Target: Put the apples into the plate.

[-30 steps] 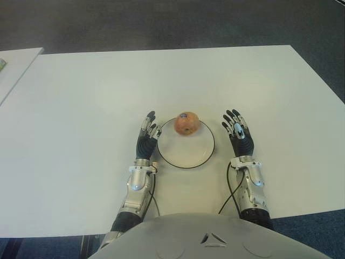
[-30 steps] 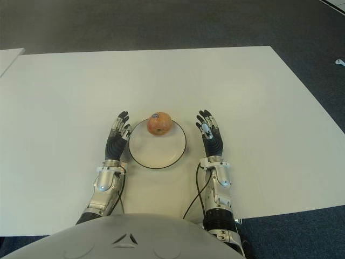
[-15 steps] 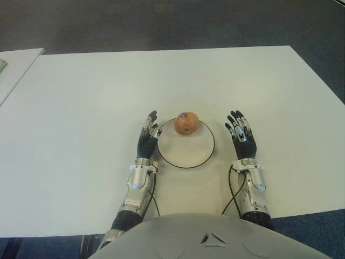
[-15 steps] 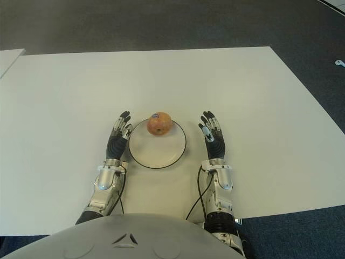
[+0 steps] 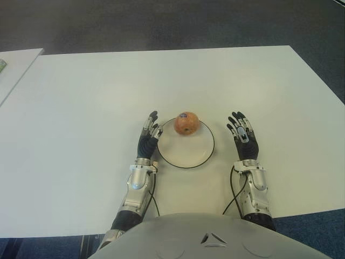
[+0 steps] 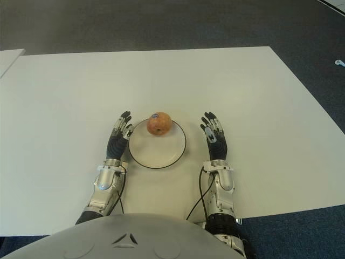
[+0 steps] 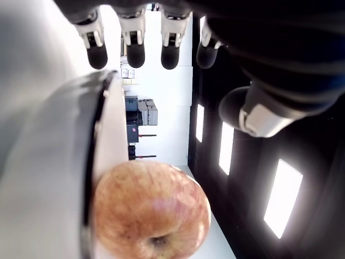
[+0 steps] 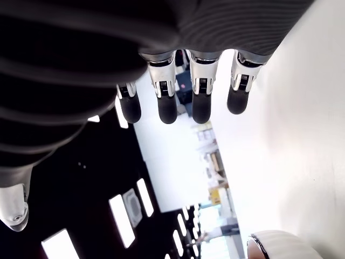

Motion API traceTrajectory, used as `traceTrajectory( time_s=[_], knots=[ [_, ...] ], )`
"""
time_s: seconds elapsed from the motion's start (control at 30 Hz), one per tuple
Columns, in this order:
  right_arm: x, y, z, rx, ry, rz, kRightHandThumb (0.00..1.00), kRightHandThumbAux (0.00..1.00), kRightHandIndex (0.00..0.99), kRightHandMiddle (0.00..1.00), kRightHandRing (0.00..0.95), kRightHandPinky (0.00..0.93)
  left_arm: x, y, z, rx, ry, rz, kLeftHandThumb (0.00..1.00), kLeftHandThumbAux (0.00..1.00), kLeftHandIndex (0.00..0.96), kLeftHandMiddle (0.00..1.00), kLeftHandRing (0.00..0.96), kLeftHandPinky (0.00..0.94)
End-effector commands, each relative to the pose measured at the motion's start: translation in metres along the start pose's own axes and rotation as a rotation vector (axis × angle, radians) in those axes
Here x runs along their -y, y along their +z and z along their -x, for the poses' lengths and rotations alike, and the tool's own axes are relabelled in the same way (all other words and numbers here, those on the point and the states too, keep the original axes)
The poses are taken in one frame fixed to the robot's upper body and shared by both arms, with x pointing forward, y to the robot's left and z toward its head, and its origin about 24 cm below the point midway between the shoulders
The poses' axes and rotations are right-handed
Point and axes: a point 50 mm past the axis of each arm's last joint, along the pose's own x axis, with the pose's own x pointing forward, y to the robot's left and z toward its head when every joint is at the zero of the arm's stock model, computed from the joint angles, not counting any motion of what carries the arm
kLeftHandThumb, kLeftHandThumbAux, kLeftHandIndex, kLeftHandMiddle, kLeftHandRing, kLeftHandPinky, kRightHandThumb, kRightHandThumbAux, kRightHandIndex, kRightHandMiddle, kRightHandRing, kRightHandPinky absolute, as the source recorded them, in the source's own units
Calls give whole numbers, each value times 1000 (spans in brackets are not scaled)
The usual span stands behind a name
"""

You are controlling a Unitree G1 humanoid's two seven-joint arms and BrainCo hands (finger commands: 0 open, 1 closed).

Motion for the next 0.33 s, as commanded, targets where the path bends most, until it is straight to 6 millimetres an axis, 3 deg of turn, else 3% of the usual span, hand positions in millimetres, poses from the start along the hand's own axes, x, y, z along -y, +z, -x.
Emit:
traceTrajectory(
  time_s=[0.03, 0.33],
  knots=[
    [13, -21, 18, -134, -48, -21, 124, 506, 125, 163, 107, 80, 5, -29, 31, -165, 12, 18, 59, 513, 19, 0, 0, 0],
    [14, -20, 17, -135, -37, -9, 114, 500, 119, 149, 92, 73, 5, -27, 42, -182, 111, 23, 17, 538, 72, 79, 62, 73]
  ],
)
